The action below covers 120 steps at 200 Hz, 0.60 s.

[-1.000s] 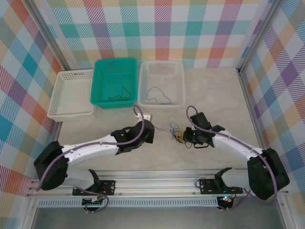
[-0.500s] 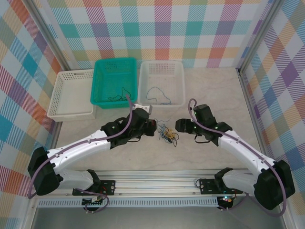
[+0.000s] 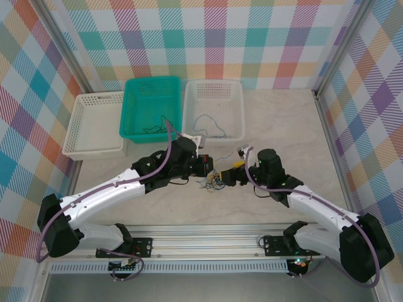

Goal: Untangle the cables

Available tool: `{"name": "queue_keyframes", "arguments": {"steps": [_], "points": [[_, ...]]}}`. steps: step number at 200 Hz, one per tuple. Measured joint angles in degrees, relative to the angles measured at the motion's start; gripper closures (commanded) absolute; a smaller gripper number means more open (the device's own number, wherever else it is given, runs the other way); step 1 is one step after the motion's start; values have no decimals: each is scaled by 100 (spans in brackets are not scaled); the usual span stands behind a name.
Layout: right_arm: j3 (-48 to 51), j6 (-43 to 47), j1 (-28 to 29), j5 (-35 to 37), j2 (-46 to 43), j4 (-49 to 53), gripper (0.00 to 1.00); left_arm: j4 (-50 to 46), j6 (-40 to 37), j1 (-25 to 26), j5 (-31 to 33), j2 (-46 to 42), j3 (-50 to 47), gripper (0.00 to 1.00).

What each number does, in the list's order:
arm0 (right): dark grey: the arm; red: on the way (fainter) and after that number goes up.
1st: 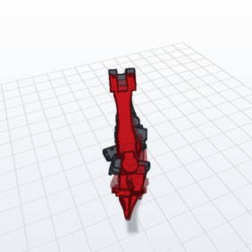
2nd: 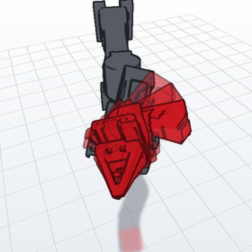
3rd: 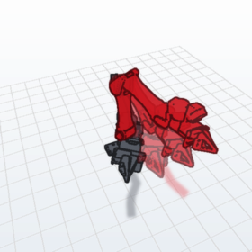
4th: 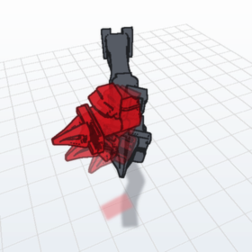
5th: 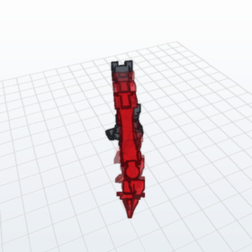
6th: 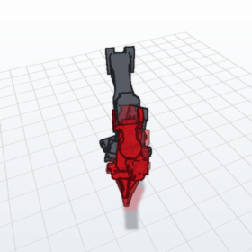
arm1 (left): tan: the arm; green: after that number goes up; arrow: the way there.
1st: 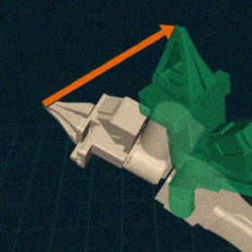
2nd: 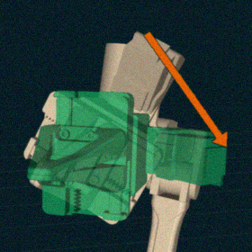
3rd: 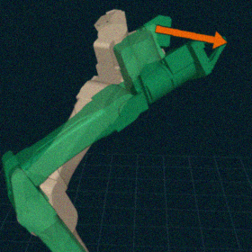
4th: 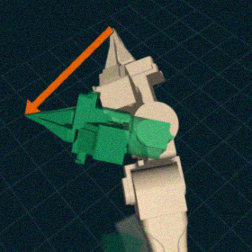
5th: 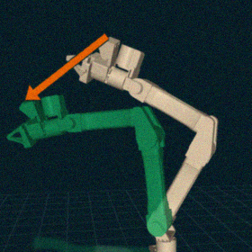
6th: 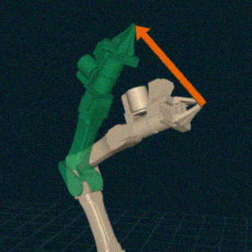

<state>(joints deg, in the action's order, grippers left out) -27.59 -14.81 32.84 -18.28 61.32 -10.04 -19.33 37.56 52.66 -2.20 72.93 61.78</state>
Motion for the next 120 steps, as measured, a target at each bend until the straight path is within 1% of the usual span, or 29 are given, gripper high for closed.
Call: {"name": "queue_keyframes", "arguments": {"steps": [27, 52, 99, 120], "points": [[98, 273, 328, 94, 319, -695, 16, 48, 74, 0, -153, 0, 0, 100], [98, 452, 621, 291, 645, -1095, 16, 295, 92, 0, -249, -15, -4, 100], [63, 496, 1165, 953, 1268, -1937, 16, 699, 186, 0, -385, -251, -149, 100], [-17, 450, 1373, 1314, 1576, -2218, 17, 828, 190, 0, -444, -313, -208, 100]]}}
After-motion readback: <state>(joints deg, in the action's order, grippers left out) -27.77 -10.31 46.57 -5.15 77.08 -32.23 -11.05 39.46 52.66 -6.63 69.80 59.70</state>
